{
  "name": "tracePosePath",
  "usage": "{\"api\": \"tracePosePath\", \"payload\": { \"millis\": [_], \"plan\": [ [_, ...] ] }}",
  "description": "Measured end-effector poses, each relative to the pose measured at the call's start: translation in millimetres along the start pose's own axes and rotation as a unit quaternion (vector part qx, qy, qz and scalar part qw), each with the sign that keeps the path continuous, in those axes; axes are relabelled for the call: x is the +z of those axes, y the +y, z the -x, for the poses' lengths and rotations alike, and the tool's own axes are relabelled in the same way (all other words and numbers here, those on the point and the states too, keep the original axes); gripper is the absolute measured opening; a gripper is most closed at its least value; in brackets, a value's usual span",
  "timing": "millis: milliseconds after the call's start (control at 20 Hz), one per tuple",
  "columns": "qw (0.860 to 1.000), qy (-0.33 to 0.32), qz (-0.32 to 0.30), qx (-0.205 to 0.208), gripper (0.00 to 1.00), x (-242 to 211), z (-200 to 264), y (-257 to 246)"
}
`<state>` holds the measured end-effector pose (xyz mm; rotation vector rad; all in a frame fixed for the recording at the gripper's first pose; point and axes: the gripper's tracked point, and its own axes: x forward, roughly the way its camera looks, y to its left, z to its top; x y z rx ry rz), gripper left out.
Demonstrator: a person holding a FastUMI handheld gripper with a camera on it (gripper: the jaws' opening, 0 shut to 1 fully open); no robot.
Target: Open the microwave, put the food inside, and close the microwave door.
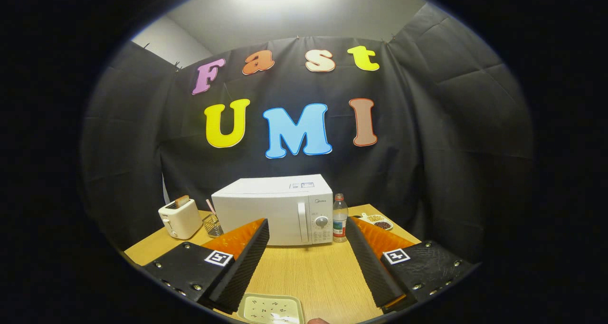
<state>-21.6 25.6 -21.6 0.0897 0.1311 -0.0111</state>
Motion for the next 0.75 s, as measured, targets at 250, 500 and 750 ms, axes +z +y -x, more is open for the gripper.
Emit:
{"api": "tracePosePath", "payload": {
  "millis": [250, 500, 750],
  "plan": [
    [1.0, -0.003, 0.004, 0.004, 0.99, 1, -1, 0],
    [1.0, -0.007, 0.005, 0.014, 0.99, 5, -3, 3],
    [0.999, -0.022, 0.002, 0.032, 0.99, 12, -6, 11]
  ]
}}
